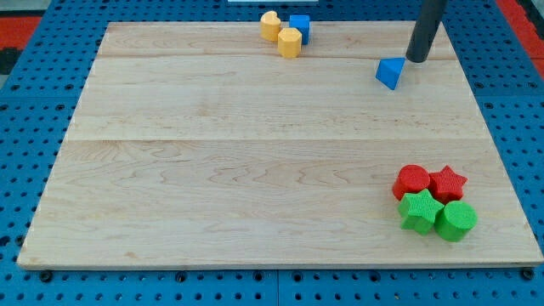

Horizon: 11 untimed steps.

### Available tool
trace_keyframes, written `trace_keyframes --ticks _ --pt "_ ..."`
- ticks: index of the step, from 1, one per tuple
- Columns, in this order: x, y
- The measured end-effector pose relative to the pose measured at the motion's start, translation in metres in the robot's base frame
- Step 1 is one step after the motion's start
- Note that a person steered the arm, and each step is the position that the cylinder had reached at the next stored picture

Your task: Place the blue triangle above the red star

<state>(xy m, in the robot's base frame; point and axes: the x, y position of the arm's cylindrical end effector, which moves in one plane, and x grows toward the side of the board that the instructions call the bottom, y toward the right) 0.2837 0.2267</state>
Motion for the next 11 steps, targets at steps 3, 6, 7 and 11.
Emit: trace_keyframes --ticks 3,6,7,11 --pt "-0.01 -0.087" --pt "0.046 -0.016" --pt "0.051 -0.004" --pt "0.028 -0.302"
